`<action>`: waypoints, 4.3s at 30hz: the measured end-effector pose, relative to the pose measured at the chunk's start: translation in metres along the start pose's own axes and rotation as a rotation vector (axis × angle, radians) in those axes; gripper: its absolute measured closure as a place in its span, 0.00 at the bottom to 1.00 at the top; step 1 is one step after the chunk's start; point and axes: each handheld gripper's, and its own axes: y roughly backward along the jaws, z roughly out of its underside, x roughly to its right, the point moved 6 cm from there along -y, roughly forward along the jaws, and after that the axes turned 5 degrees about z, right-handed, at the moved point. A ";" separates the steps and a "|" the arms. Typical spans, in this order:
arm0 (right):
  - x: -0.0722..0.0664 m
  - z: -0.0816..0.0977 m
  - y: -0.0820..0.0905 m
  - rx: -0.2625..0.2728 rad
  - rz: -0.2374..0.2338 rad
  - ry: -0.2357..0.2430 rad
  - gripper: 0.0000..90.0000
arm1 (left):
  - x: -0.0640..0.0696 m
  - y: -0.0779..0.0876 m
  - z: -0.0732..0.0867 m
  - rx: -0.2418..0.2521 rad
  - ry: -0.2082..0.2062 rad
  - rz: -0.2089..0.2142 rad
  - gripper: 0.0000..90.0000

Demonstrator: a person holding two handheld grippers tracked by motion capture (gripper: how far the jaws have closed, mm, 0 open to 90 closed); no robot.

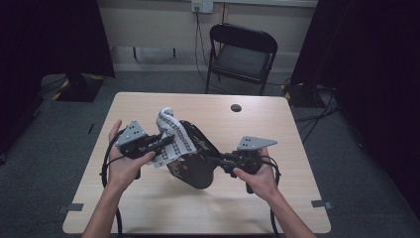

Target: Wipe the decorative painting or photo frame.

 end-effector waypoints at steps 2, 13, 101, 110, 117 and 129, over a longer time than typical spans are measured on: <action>0.000 0.001 0.000 -0.002 -0.004 0.001 0.87 | 0.002 0.001 -0.006 0.026 0.007 0.006 0.86; 0.000 0.003 0.002 -0.012 -0.012 -0.002 0.87 | 0.014 -0.002 -0.024 0.050 -0.014 0.003 0.86; 0.002 0.003 0.003 -0.016 -0.022 0.017 0.87 | -0.002 -0.005 -0.039 0.138 -0.035 0.005 0.86; 0.002 0.003 0.003 -0.019 -0.025 0.015 0.87 | -0.018 -0.005 -0.023 0.073 0.054 -0.036 0.86; 0.002 0.003 0.003 -0.022 -0.027 0.015 0.87 | -0.026 -0.007 -0.014 0.029 0.072 -0.035 0.85; 0.002 0.003 0.003 -0.025 -0.024 0.012 0.87 | -0.015 -0.004 -0.026 0.074 0.007 -0.013 0.84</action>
